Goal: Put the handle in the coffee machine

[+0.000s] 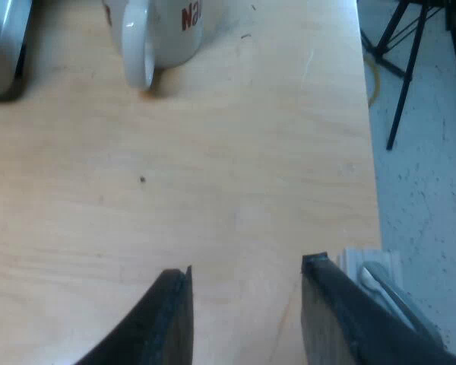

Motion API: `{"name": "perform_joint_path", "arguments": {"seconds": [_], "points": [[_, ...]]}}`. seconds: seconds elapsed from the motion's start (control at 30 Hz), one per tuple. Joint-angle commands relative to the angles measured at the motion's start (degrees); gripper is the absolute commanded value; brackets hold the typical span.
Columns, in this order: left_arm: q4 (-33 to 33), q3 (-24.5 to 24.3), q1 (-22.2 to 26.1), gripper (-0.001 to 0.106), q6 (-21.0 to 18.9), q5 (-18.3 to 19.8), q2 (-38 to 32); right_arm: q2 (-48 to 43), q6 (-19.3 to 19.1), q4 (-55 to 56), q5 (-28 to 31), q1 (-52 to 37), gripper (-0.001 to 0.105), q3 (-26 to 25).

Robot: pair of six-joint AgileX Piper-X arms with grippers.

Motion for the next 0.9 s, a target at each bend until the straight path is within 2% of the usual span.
{"name": "perform_joint_path", "arguments": {"seconds": [0.03, 0.1, 0.17, 0.43, 0.53, 0.63, 0.7, 0.77, 0.87, 0.9], "points": [[0.9, -1.0, -0.5, 0.053, -0.1, 1.6, -7.2, 5.9, -1.0, 3.4, -1.9, 0.7, 0.063, -5.0], [4.6, -2.6, -1.1, 0.053, -0.1, 4.6, -4.8, 8.7, -1.0, 3.9, -2.9, 1.0, 0.069, -6.3], [6.9, -3.7, -1.3, 0.053, -0.1, 7.0, -2.6, 11.9, -1.0, 4.2, -3.7, 1.2, 0.068, -7.5], [9.6, -6.3, -2.4, 0.053, -0.1, 10.3, 3.4, 23.3, -0.3, 6.6, -4.0, 1.4, 0.067, -8.8], [9.9, -8.9, -2.4, 0.053, -0.1, 17.0, 9.2, 27.8, 0.4, 7.8, -4.0, 1.4, 0.066, -8.8], [10.4, -10.3, -2.4, 0.053, 0.5, 19.4, 12.7, 31.1, 0.3, 7.6, -5.1, 1.4, 0.065, -8.8], [11.9, -11.2, -2.4, 0.053, 4.5, 19.9, 14.8, 32.8, 0.1, 7.2, -6.5, 1.4, 0.065, -8.8], [14.9, -12.5, -2.4, 0.053, 10.2, 19.9, 17.5, 34.8, -0.1, 6.9, -7.5, 1.9, 0.065, -8.8], [18.2, -13.8, -2.4, 0.053, 17.6, 19.9, 20.5, 36.8, -1.9, 6.7, -6.2, 3.8, 0.065, -8.8], [18.6, -13.9, -2.4, 0.053, 18.5, 19.9, 20.8, 37.3, -2.0, 6.5, -6.0, 4.2, 0.065, -8.8]]}}
